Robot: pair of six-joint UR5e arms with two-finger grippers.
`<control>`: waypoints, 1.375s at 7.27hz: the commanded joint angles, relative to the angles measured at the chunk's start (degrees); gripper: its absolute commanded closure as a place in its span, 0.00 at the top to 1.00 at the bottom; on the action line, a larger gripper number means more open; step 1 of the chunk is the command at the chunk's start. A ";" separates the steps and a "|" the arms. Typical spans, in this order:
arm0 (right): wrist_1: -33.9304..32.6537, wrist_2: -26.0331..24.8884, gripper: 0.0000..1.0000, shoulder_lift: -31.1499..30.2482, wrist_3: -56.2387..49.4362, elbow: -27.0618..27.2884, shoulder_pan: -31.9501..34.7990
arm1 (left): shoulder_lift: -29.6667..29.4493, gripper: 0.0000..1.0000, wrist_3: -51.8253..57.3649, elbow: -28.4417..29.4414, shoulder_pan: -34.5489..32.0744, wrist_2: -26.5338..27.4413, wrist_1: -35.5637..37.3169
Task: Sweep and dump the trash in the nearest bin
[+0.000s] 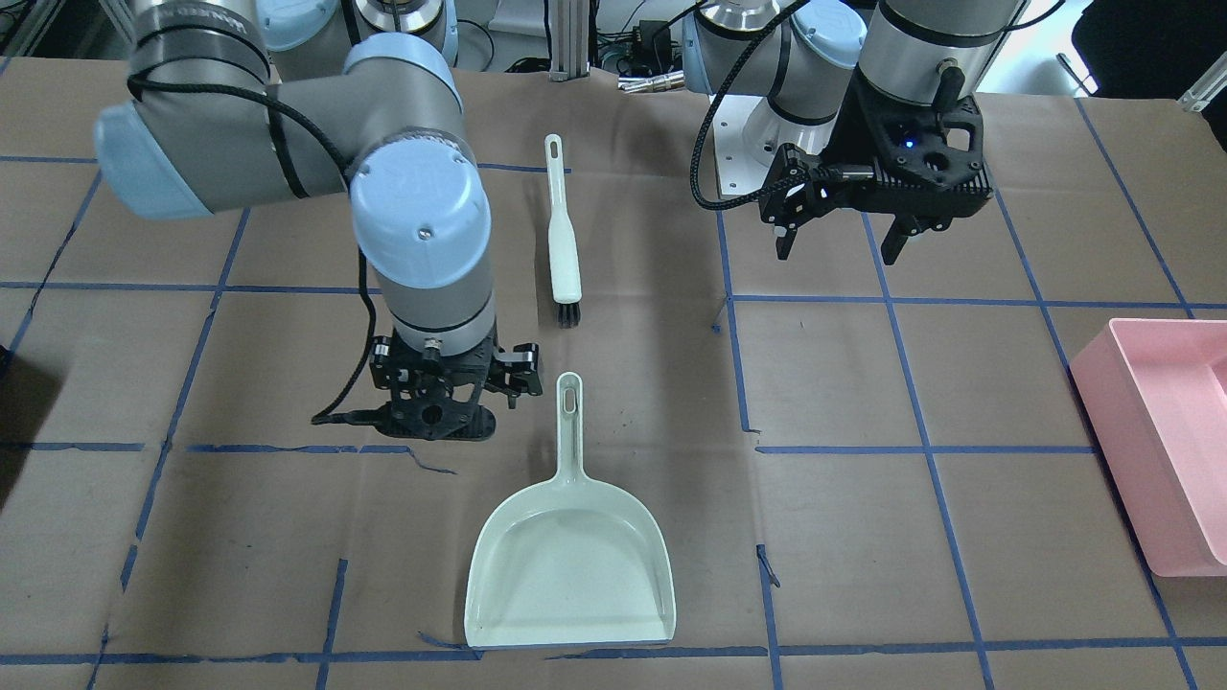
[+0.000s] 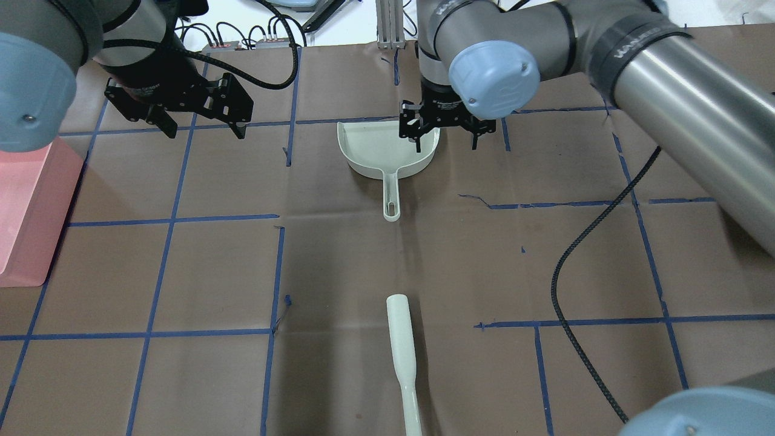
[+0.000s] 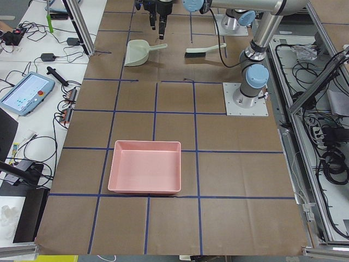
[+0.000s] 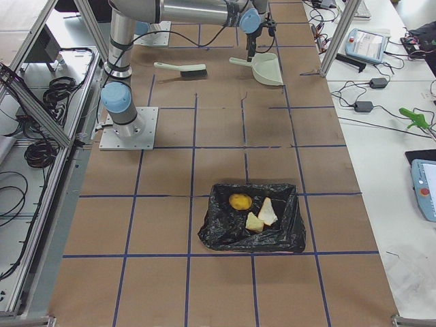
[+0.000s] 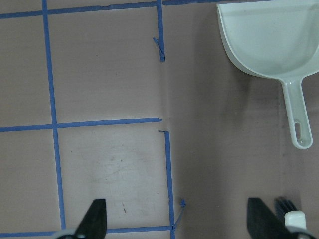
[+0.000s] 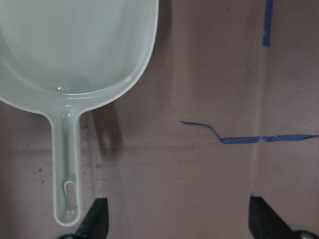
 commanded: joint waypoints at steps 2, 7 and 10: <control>4.01 0.02 1.00 -8.29 -10.38 4.30 -8.53 | 0.09 1.00 0.00 0.01 0.00 0.00 0.00; 5.76 0.71 1.00 -20.59 -12.26 10.02 -13.03 | 0.09 1.00 -0.09 0.01 0.00 0.00 -0.09; 3.93 1.07 1.00 -23.88 -12.59 14.96 -13.03 | -0.18 1.00 -0.09 -0.51 0.00 0.00 0.09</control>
